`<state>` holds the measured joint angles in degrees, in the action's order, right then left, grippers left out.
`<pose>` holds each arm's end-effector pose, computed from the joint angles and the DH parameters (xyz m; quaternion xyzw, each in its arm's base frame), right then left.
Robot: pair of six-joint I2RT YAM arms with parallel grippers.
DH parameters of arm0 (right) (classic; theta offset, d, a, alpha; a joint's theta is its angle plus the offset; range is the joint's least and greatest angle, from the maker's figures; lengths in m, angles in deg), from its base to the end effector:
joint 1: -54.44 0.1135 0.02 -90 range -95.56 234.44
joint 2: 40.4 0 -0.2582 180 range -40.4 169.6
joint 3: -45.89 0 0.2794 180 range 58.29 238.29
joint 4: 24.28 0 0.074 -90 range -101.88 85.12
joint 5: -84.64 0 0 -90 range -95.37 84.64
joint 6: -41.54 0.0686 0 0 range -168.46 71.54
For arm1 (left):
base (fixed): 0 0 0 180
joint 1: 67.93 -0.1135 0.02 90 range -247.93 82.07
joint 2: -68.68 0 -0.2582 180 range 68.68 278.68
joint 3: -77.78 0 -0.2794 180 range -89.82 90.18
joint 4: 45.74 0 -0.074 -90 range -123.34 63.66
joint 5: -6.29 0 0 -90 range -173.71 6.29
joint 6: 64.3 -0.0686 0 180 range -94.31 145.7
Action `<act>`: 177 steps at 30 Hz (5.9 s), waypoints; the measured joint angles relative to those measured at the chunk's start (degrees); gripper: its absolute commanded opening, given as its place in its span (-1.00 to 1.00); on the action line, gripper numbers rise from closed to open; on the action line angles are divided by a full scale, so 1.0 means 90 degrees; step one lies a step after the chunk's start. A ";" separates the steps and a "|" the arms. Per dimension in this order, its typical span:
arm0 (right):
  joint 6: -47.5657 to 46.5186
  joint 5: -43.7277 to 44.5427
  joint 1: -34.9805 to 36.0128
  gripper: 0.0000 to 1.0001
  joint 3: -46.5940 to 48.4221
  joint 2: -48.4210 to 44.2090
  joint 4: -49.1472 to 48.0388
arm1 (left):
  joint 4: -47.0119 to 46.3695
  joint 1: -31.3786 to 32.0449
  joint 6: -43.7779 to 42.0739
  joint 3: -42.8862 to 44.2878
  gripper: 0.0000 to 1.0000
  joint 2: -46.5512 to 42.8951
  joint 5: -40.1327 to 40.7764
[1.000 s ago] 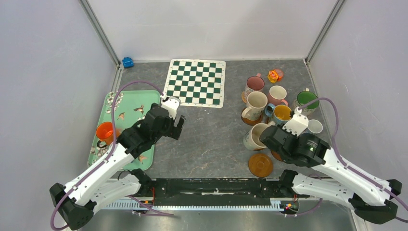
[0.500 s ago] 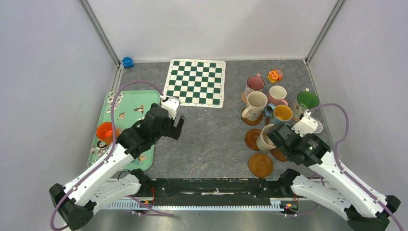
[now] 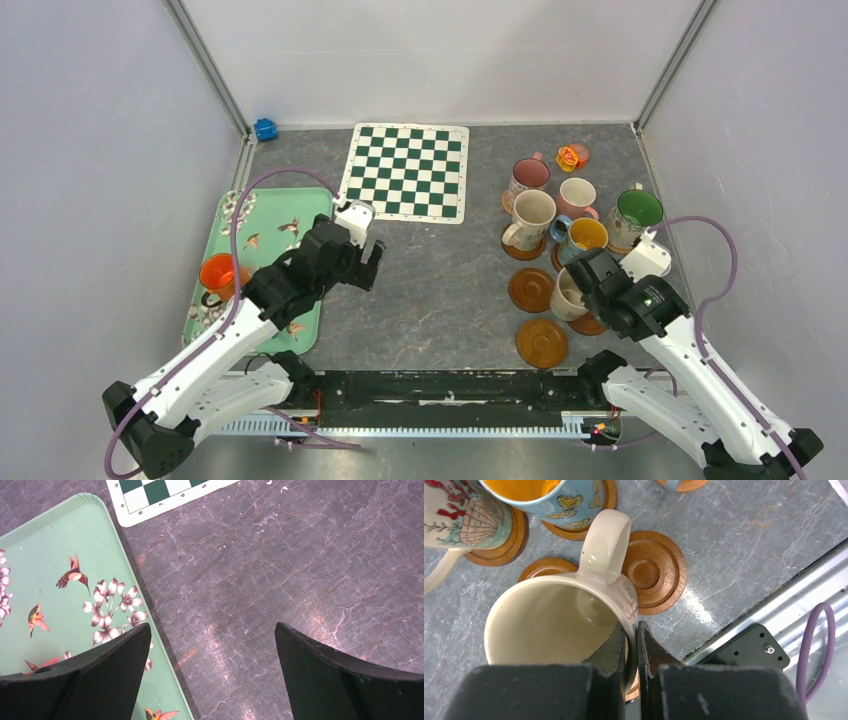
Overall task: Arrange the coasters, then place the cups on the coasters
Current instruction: Place the cup on the coaster, then pick up the cup from the tray.
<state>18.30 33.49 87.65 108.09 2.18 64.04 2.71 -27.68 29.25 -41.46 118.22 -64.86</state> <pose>0.1402 0.0403 0.2633 0.3263 0.8697 -0.0767 0.3624 0.1953 -0.1363 0.2803 0.2091 0.8617 -0.0274 0.4615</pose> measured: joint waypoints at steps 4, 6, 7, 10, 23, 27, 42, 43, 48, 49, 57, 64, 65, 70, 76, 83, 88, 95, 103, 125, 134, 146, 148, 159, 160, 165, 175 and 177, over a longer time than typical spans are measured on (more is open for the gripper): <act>-0.0236 -0.0005 -0.0350 -1.00 0.0000 0.0002 0.0000 | 0.0002 0.0000 0.0000 0.0000 0.99 0.0000 0.0000; -0.0345 -0.0005 -0.0500 -1.00 0.0000 0.0027 0.0000 | 0.0000 0.0000 0.0000 0.0000 0.99 0.0000 0.0000; -0.0389 -0.0005 -0.0554 -1.00 0.0000 0.0039 -0.0002 | 0.0000 0.0000 0.0000 0.0000 0.99 0.0000 0.0000; -0.0505 0.0000 -0.0687 -1.00 0.0000 0.0095 0.0000 | 0.0000 0.0000 0.0000 0.0000 0.99 0.0000 0.0000; -0.0767 0.0053 -0.1078 -1.00 0.0000 0.0197 -0.0058 | 0.0002 0.0000 0.0000 0.0000 0.99 0.0002 0.0000; -0.0835 0.0049 -0.1183 -1.00 -0.0007 0.0189 -0.0226 | 0.0002 0.0000 0.0000 0.0000 0.99 0.0007 0.0000; -0.1192 -0.0041 -0.1768 -1.00 -0.0238 0.0165 -0.0476 | 0.0002 0.0000 0.0000 0.0000 0.99 0.0051 0.0000; -0.1207 -0.0061 -0.1787 -1.00 -0.0257 0.0160 -0.0493 | 0.0002 0.0000 0.0000 0.0000 0.99 0.0051 0.0000; -0.1234 -0.0172 -0.1855 -1.00 -0.0393 0.0119 -0.0583 | 0.0002 0.0000 0.0000 0.0000 0.99 0.0051 0.0000; -0.1236 -0.0180 -0.1860 -1.00 -0.0418 0.0107 -0.0593 | 0.0002 0.0000 0.0000 0.0000 0.99 0.0051 0.0000; -0.1270 -0.0172 -0.1938 -0.72 -0.0466 -0.0012 -0.0602 | 0.0002 0.0000 0.0000 0.0000 0.99 0.0051 0.0000; -0.1280 -0.0138 -0.1982 -0.58 -0.0469 -0.0117 -0.0716 | 0.0002 0.0000 0.0000 0.0000 0.99 0.0051 0.0000; -0.1277 -0.0119 -0.1991 -0.58 -0.0469 -0.0126 -0.0731 | 0.0002 0.0000 0.0000 0.0000 0.99 0.0051 0.0000; -0.1282 -0.0078 -0.2013 -0.58 -0.0466 -0.0148 -0.0753 | 0.0002 0.0000 0.0000 0.0000 0.99 0.0051 0.0000; -0.1307 -0.0024 -0.2021 -0.71 -0.0464 -0.0158 -0.0758 | 0.0002 0.0000 0.0000 0.0000 0.99 0.0073 0.0000; -0.1311 -0.0032 -0.2025 -0.72 -0.0466 -0.0255 -0.0748 | 0.0002 0.0000 0.0000 0.0000 0.99 0.0080 0.0000; -0.1302 -0.0051 -0.2025 -0.75 -0.0508 -0.0398 -0.0738 | 0.0002 0.0000 0.0000 0.0000 0.99 0.0080 0.0000; -0.1273 -0.0041 -0.2025 -0.81 -0.0593 -0.0488 -0.0716 | 0.0002 0.0000 0.0000 0.0000 0.99 0.0080 -0.0002; -0.1256 0.0005 -0.2025 -0.82 -0.0634 -0.0542 -0.0724 | 0.0002 0.0000 0.0000 0.0000 0.99 0.0080 -0.0002; -0.1328 0.0253 -0.2025 -0.43 -0.0867 -0.0631 -0.1156 | 0.0002 0.0000 0.0000 0.0000 0.99 0.0080 -0.0005; -0.1447 0.0393 -0.2025 -0.28 -0.0435 -0.0559 -0.1166 | 0.0002 0.0000 0.0000 0.0000 0.99 0.0097 -0.0005; -0.3541 -0.0534 -0.2025 -0.06 0.1372 -0.0039 -0.1977 | 0.0002 0.0000 0.0034 0.0000 0.99 0.0104 0.0124; -0.4087 -0.1205 -0.2028 -0.06 0.1481 0.0044 -0.2438 | 0.0000 0.0000 0.0146 0.0000 0.99 0.0070 0.0279; -0.4869 -0.3679 -0.1676 -0.19 0.1127 0.1115 -0.4024 | 0.0090 -0.0590 0.1013 0.0265 0.76 -0.0036 0.1144; -0.4862 -0.3740 -0.1491 -0.19 0.1010 0.1127 -0.4104 | 0.0126 -0.0787 0.1171 0.0265 0.75 -0.0049 0.1243; -0.4694 -0.3844 -0.0406 -0.17 0.0753 0.1154 -0.4622 | 0.0306 -0.2042 0.1979 0.0381 0.62 -0.0039 0.1598; -0.4466 -0.4170 0.0556 -0.15 0.0393 0.1171 -0.5297 | 0.0896 -0.4954 0.3738 0.0814 0.51 0.0916 0.2076; -0.4469 -0.4189 0.0568 -0.14 0.0391 0.1120 -0.5348 | 0.0937 -0.5374 0.3823 0.0814 0.50 0.1103 0.2079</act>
<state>-21.92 -4.22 92.77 111.61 12.26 15.91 11.15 -76.05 63.65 -34.14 128.14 -46.15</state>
